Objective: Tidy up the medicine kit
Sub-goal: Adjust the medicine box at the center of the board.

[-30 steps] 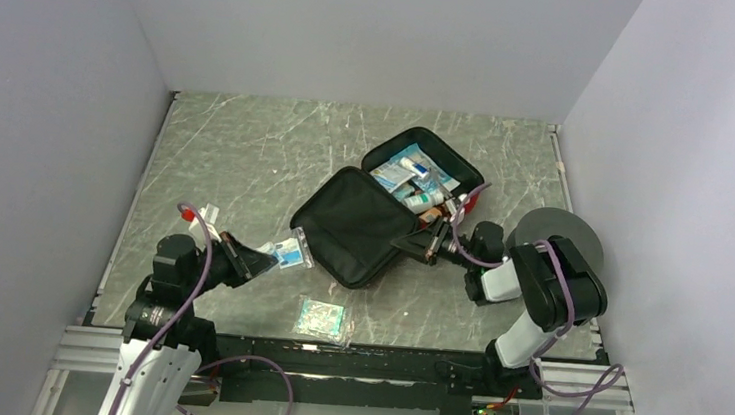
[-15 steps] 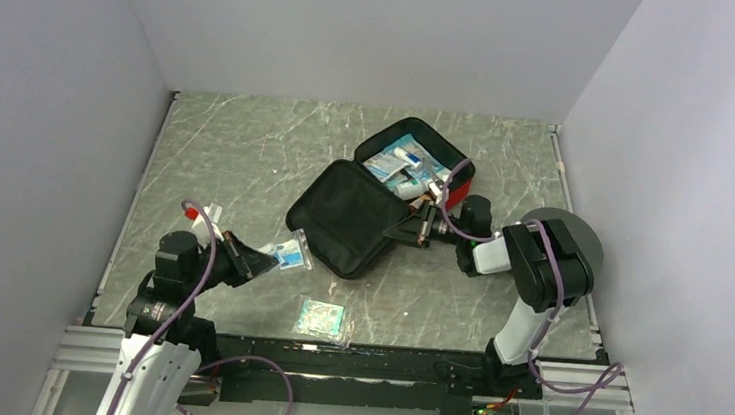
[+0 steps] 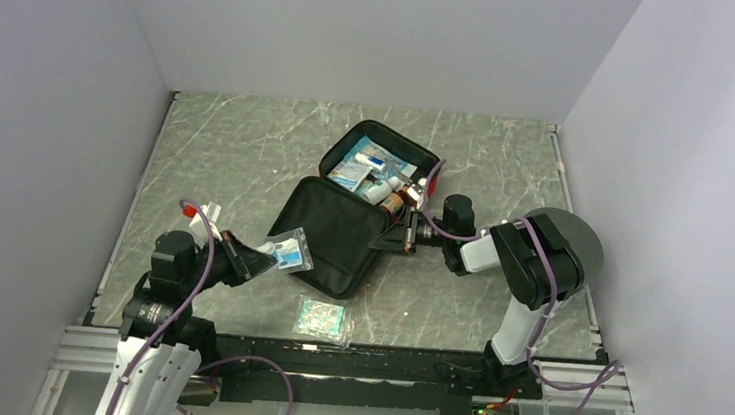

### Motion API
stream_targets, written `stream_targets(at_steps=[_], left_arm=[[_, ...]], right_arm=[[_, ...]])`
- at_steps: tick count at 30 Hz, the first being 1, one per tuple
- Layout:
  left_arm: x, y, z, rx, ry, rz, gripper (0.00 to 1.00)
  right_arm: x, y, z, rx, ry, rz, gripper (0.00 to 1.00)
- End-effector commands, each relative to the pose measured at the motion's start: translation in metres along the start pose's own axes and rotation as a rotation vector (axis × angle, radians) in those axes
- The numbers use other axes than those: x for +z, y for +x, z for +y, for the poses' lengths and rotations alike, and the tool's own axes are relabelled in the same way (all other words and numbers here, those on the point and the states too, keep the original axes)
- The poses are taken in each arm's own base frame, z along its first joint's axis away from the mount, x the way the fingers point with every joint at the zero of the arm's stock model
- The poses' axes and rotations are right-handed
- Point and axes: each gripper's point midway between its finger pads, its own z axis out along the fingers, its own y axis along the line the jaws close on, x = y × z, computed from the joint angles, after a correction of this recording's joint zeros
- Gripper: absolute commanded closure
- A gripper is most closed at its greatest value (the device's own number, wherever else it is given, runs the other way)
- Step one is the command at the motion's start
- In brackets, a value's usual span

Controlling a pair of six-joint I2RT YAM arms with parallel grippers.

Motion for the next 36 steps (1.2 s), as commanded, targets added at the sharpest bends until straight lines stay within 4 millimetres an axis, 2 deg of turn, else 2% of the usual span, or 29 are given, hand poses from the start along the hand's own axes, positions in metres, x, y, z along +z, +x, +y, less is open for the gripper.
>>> stream_targets(at_steps=[1, 5, 8, 12, 18, 26, 36], left_arm=[[-0.003, -0.007, -0.012, 0.031, 0.042, -0.023, 1.00], [-0.003, -0.008, -0.012, 0.030, 0.039, -0.023, 1.00], [-0.003, -0.009, -0.012, 0.031, 0.039, -0.024, 1.00], [-0.003, -0.008, -0.012, 0.028, 0.036, -0.023, 1.00], [-0.007, -0.008, -0.013, 0.036, 0.032, -0.028, 1.00], [-0.003, -0.005, -0.010, 0.021, 0.038, -0.023, 1.00], [-0.003, -0.002, -0.006, 0.019, 0.031, -0.019, 1.00]], right_arm=[[-0.003, -0.008, 0.014, -0.092, -0.060, -0.082, 0.83], [-0.003, 0.002, 0.010, -0.043, -0.080, -0.126, 0.68], [0.000, 0.009, 0.016, -0.029, -0.133, -0.151, 0.54], [0.011, 0.016, 0.017, -0.001, -0.156, -0.178, 0.41], [0.021, 0.022, 0.023, -0.042, -0.148, -0.214, 0.34], [0.034, 0.018, 0.035, -0.074, -0.152, -0.279, 0.33], [0.035, 0.002, 0.075, -0.163, -0.206, -0.403, 0.34]])
